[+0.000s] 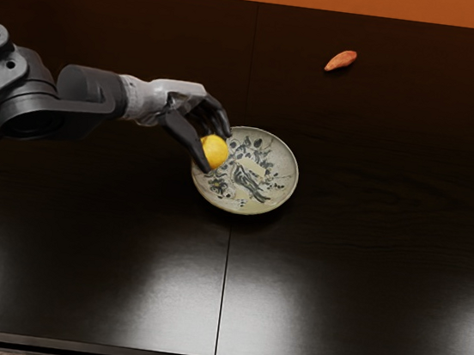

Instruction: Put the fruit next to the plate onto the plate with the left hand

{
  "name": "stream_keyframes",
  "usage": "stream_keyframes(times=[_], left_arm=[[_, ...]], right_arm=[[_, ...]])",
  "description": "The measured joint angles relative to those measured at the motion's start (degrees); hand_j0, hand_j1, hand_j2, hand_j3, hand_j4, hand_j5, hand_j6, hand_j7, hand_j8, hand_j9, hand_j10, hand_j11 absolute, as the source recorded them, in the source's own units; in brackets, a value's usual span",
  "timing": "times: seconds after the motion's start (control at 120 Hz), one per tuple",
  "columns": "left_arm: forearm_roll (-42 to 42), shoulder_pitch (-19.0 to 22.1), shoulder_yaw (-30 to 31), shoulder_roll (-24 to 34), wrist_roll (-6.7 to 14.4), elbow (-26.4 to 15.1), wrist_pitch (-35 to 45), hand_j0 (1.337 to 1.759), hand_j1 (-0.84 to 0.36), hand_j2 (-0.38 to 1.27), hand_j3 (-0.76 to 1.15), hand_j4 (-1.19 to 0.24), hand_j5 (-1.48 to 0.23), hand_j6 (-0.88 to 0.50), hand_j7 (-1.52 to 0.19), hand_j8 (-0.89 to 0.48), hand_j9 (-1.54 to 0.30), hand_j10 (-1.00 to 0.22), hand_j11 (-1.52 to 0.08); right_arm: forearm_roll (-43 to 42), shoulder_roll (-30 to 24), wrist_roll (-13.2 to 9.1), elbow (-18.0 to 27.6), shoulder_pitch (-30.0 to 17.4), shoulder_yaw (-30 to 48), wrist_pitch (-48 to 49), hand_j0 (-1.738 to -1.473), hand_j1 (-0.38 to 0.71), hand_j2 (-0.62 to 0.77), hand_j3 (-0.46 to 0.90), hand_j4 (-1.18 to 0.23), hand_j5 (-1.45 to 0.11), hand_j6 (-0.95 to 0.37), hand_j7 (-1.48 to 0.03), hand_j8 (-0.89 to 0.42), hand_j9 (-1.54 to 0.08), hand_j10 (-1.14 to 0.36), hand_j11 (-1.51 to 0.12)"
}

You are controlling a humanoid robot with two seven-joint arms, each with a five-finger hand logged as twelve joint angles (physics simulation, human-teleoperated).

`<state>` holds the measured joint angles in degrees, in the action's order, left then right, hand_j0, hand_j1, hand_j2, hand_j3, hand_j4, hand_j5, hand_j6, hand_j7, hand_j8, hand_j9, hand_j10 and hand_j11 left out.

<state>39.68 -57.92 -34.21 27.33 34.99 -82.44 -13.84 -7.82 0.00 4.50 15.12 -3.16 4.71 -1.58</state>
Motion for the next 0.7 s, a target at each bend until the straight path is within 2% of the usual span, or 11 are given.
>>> stream_keyframes(times=[0.233, 0.3, 0.342, 0.5, 0.625, 0.7], left_arm=[[-0.06, 0.22, 0.76, -3.86, 0.01, 0.95, -0.08, 1.658, -0.39, 0.66, 0.0, -0.68, -0.92, -0.51, -0.91, -0.46, -0.89, -0.66, -0.9], [-0.03, 0.1, 0.87, -4.04, 0.01, 1.42, -0.05, 1.658, -0.37, 0.63, 0.0, -0.67, -0.9, -0.52, -0.89, -0.47, -0.88, -0.66, -0.89], [-0.01, 0.01, 0.81, -4.04, 0.01, 1.77, -0.03, 1.658, -0.35, 0.56, 0.0, -0.64, -0.87, -0.51, -0.86, -0.47, -0.85, -0.64, -0.85], [0.03, 0.25, -1.84, -5.08, 0.01, 5.15, 0.48, 1.658, -0.1, 0.28, 0.0, -0.4, -0.54, -0.34, -0.53, -0.32, -0.53, -0.4, -0.53], [-0.31, 0.84, -4.68, -5.1, 0.01, 6.47, 0.85, 1.658, 0.05, 0.16, 0.0, -0.26, -0.35, -0.23, -0.35, -0.22, -0.34, -0.26, -0.34], [-3.71, 1.2, -6.25, -4.57, 0.01, 6.78, 0.83, 1.658, 0.13, 0.11, 0.0, -0.19, -0.25, -0.17, -0.25, -0.16, -0.25, -0.19, -0.25]], right_arm=[[0.0, 0.0, 0.0, 0.0, 0.0, -0.01, 0.0, -1.658, -0.33, 0.0, 0.0, -0.01, -0.02, -0.01, -0.02, -0.01, -0.02, -0.01, -0.02], [0.0, 0.0, 0.0, 0.0, 0.0, -0.02, 0.0, -1.658, -0.33, 0.0, 0.0, -0.01, -0.02, -0.01, -0.02, -0.01, -0.02, -0.01, -0.02], [0.0, 0.0, 0.01, 0.0, 0.0, -0.02, 0.0, -1.658, -0.33, 0.0, 0.0, -0.01, -0.02, -0.01, -0.02, -0.01, -0.02, -0.01, -0.02], [0.0, 0.0, 0.02, 0.0, 0.0, -0.02, 0.0, -1.658, -0.33, 0.0, 0.0, -0.01, -0.02, -0.01, -0.02, -0.01, -0.02, -0.01, -0.02], [0.0, 0.0, 0.03, 0.0, 0.0, -0.01, 0.0, -1.658, -0.33, 0.0, 0.0, -0.01, -0.02, -0.01, -0.02, -0.01, -0.02, -0.01, -0.02], [0.0, 0.0, 0.03, -0.04, 0.0, 0.02, 0.0, -1.658, -0.33, 0.0, 0.0, -0.01, -0.02, -0.01, -0.02, -0.01, -0.02, -0.01, -0.02]])
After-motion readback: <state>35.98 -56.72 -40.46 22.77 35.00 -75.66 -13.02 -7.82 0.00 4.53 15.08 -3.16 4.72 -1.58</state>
